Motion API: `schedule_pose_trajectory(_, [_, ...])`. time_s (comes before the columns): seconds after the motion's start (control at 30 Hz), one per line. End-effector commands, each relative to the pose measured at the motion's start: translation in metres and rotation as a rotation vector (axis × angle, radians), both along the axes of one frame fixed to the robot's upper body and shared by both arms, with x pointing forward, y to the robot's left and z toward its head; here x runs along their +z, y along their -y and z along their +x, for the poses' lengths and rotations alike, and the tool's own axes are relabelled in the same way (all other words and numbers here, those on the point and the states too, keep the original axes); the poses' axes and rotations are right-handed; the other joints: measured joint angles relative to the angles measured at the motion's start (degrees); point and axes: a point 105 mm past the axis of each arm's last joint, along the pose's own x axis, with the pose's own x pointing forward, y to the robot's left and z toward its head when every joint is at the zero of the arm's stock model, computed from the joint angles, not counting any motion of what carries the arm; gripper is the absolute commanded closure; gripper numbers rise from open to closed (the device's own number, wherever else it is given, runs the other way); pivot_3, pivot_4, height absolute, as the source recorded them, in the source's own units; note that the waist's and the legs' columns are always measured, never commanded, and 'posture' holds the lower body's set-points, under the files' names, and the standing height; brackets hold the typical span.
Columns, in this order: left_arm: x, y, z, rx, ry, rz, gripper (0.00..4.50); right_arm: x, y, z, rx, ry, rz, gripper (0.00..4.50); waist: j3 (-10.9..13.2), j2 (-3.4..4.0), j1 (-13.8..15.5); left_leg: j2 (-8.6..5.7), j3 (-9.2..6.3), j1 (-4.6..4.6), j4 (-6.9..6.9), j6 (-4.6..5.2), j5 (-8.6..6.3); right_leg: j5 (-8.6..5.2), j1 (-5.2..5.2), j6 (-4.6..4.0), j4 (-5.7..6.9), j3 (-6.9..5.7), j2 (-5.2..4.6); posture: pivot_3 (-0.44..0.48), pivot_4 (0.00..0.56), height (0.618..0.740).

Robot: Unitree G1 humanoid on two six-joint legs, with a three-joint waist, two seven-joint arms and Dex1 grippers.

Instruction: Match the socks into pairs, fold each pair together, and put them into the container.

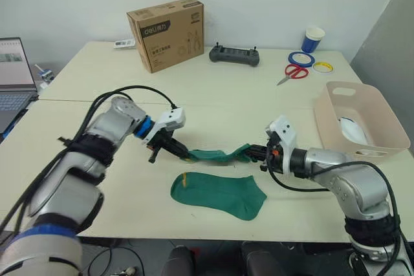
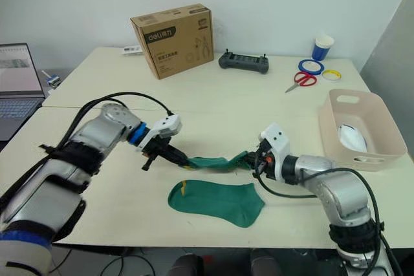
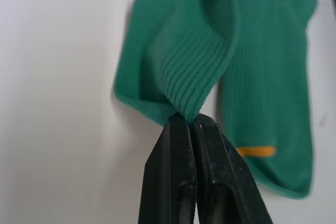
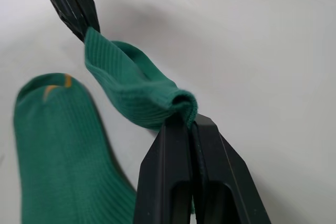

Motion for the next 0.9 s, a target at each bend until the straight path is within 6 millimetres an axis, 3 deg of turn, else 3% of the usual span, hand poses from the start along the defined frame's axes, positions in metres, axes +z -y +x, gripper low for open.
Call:
schedule_pose_trajectory(0.03, [0.006,0.001,0.018,0.037,0.08,0.062,4.5,0.002,0.004,0.014,-0.045,0.011,-0.036,4.45,0.0,0.0,-0.04,-0.01,0.0,0.0,-0.01,0.0,0.0,0.0,0.0,0.0,0.0,0.0,0.0,0.0,0.15,0.723])
schedule_pose_trajectory(0.33, [0.016,0.018,0.044,0.129,0.234,0.059,4.5,0.005,0.017,0.045,-0.13,0.047,-0.088,4.45,0.0,-0.01,-0.48,-0.01,0.03,-0.02,-0.02,0.01,-0.01,-0.01,-0.06,0.02,0.06,0.06,0.01,0.0,0.15,0.723])
schedule_pose_trajectory(0.43, [0.022,0.024,0.054,0.162,0.324,0.027,4.5,0.009,0.019,0.049,-0.15,0.093,-0.102,3.83,0.01,-0.01,-0.46,-0.01,0.02,-0.05,-0.02,0.01,0.0,-0.02,-0.08,0.04,0.09,0.04,0.01,0.0,0.15,0.723])
schedule_pose_trajectory(0.57, [0.035,0.019,0.061,0.231,0.376,-0.04,3.26,0.019,0.023,0.054,-0.175,0.177,-0.125,2.45,0.01,-0.01,-0.52,-0.01,0.03,-0.07,-0.02,0.01,0.0,-0.01,-0.12,0.04,0.13,0.07,0.01,0.0,0.15,0.723])
schedule_pose_trajectory(0.8, [0.058,-0.006,0.065,0.391,0.354,-0.206,1.0,0.033,0.039,0.05,-0.263,0.27,-0.083,0.0,0.0,-0.01,-0.52,0.0,0.01,-0.08,-0.03,0.0,0.0,-0.01,-0.15,0.05,0.17,0.04,0.02,0.0,0.15,0.723])
schedule_pose_trajectory(0.9, [0.063,-0.016,0.063,0.47,0.285,-0.3,0.05,0.037,0.036,0.035,-0.258,0.302,-0.035,0.0,0.0,-0.01,-0.52,0.0,0.0,-0.1,-0.04,0.0,0.0,-0.02,-0.15,0.05,0.16,0.03,0.01,0.0,0.15,0.723])
